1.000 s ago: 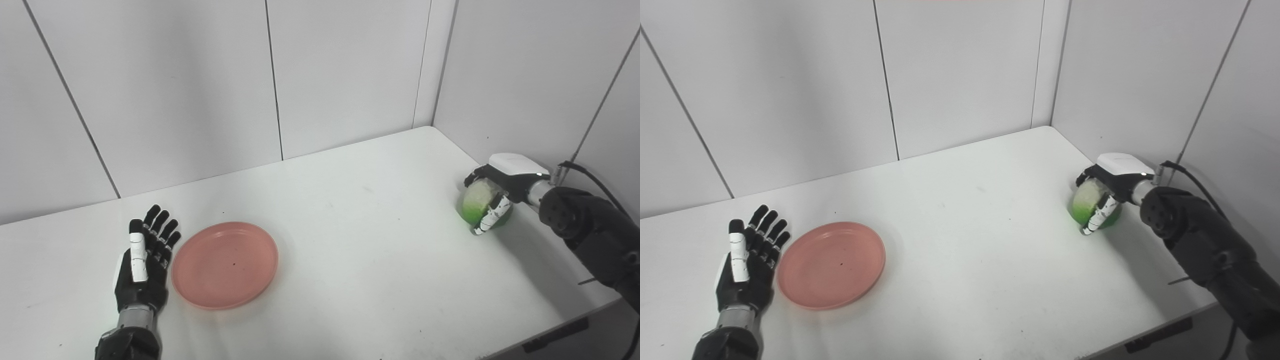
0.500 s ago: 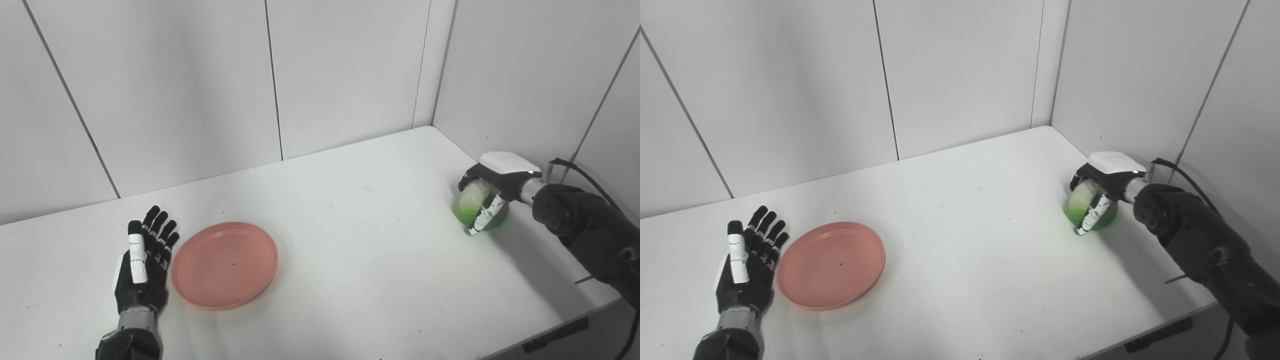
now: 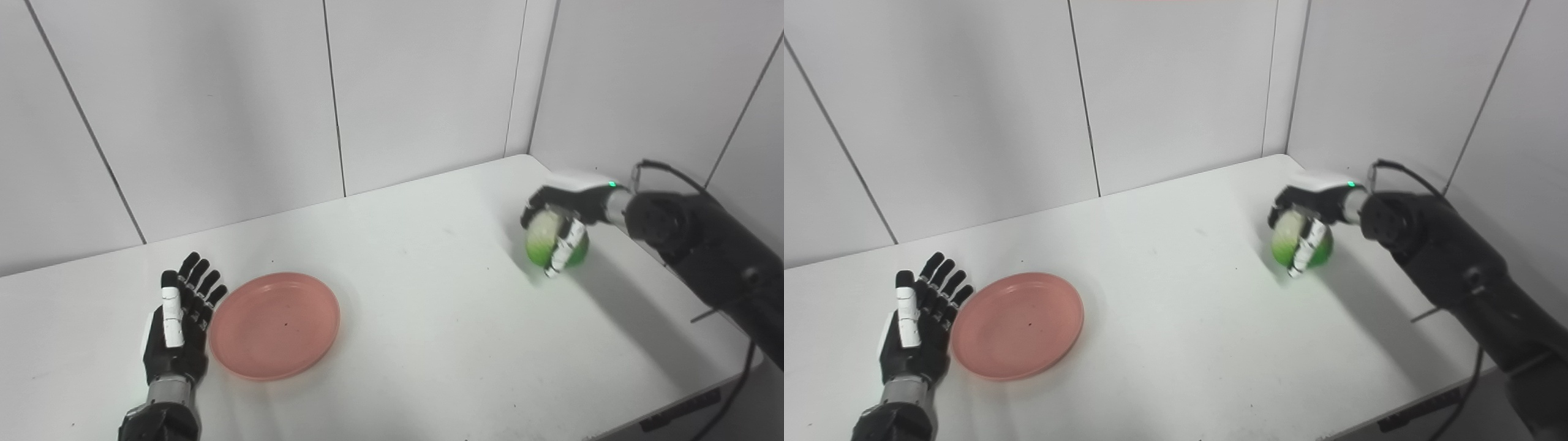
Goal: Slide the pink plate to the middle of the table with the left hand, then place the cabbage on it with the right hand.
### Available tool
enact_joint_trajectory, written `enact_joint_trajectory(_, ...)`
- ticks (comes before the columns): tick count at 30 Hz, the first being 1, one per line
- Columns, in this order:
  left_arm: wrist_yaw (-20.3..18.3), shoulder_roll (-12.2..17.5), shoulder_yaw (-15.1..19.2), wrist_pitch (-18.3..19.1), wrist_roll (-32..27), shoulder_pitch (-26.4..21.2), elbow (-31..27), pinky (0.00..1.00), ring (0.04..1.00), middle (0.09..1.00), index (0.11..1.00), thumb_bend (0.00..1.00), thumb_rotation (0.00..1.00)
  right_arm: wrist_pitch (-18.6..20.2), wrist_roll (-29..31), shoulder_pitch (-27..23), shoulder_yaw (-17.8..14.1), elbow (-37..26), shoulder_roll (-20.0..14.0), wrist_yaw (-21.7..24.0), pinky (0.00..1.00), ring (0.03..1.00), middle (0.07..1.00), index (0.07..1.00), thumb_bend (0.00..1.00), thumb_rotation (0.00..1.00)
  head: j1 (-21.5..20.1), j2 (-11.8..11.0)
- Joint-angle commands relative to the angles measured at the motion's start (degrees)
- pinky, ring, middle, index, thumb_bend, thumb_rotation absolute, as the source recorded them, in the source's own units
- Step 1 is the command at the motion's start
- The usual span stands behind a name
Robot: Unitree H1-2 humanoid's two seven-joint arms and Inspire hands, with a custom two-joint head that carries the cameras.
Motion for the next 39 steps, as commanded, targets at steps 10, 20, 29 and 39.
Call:
enact_joint_trajectory(10,0.40,-1.39,-0.23,-0.18,0.31,0.81,0.00,0.89,0.900,0.926,0.871,0.95,0.84,3.44,-0.16,-12.47,2.49,-11.81,3.46,7.90,0.26,0.322,0.440,0.534,0.52,0.00,1.26,-0.08)
enact_joint_trajectory(20,2.38,-3.67,-0.93,-1.32,2.20,1.20,-0.20,0.83,0.887,0.938,0.864,0.98,0.83,4.34,-0.95,-17.91,5.62,-18.06,10.18,11.93,0.24,0.293,0.473,0.492,0.53,0.00,9.14,0.91)
enact_joint_trajectory(29,5.63,-6.90,-1.47,-1.10,3.61,1.36,-0.92,0.88,0.894,0.938,0.865,0.99,0.83,-2.57,2.17,-19.26,7.35,-14.48,14.89,10.53,0.26,0.319,0.453,0.502,0.53,0.00,19.85,1.41)
enact_joint_trajectory(39,6.70,-8.51,-2.86,-4.16,4.77,1.16,1.41,0.93,0.893,0.946,0.873,0.95,0.87,-7.66,0.16,-18.33,10.33,-10.20,21.23,7.88,0.26,0.322,0.407,0.514,0.52,0.00,25.51,0.94)
